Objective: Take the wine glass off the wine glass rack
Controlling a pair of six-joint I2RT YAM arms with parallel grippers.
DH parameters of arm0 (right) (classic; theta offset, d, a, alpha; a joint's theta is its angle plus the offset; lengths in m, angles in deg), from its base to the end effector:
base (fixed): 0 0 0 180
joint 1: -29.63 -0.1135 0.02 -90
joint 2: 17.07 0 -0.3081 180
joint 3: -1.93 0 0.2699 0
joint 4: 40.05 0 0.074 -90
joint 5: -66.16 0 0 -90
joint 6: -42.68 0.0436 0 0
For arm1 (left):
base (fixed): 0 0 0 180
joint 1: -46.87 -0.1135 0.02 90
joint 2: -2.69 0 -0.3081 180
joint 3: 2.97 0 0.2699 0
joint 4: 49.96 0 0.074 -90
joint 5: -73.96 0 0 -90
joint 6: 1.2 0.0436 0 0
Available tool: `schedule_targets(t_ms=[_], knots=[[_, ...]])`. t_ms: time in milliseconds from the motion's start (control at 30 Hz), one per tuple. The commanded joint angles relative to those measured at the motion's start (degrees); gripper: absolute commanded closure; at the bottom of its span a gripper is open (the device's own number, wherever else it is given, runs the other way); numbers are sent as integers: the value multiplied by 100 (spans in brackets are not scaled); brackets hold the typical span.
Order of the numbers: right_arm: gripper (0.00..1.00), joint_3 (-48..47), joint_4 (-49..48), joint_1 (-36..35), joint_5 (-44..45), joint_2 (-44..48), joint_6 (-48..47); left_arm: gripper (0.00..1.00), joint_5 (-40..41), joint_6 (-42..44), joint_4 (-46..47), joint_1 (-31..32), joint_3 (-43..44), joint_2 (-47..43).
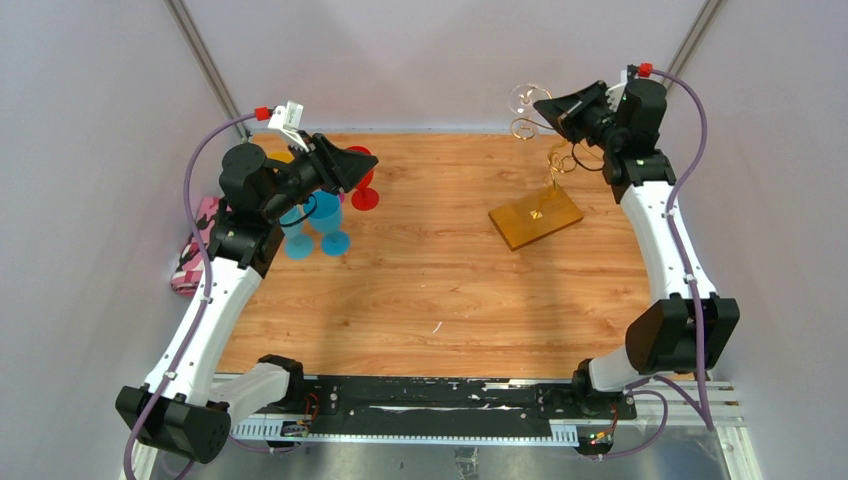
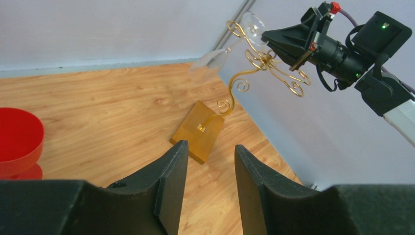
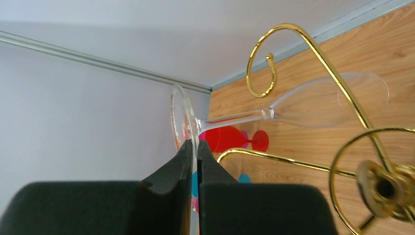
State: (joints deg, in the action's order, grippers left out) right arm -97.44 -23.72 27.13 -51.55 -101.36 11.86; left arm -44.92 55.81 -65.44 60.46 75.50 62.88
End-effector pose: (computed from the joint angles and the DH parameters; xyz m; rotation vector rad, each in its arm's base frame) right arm 0.3613 0.0361 0.4878 0.4412 1.6729 1.1997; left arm 0.2236 -0.0757 0.4710 0.1533 1.6124 -1.0190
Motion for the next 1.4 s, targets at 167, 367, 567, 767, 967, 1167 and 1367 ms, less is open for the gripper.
schedule_targets(t_ms=[167, 367, 567, 767, 967, 1167, 1367], knots=[[100, -1115, -688, -327, -517, -833, 388, 56, 292, 59, 228, -5, -179, 78], [100, -1178, -1689, -352, -1167, -869, 989, 52, 252, -425, 1499, -5, -501, 452], [100, -610, -2546, -331, -1563, -83, 1363, 41, -542, -1575, 3370, -10, -327, 1317], [100, -304, -2794, -330, -1822, 886, 1494, 32, -1053, -4973, 8547, -43, -223, 2944], [100, -153, -2817, -364, -2002, 1758, 1625, 31, -1140, -5923, 9349, 29, 440, 3930], [100, 141, -2948, -394, -1978, 2325, 1776, 29, -865, -5947, 9343, 43, 457, 3787], [100, 522, -3273, -845, -1663, 2535, 1977, 27, -727, -5919, 9351, 192, 514, 3693]])
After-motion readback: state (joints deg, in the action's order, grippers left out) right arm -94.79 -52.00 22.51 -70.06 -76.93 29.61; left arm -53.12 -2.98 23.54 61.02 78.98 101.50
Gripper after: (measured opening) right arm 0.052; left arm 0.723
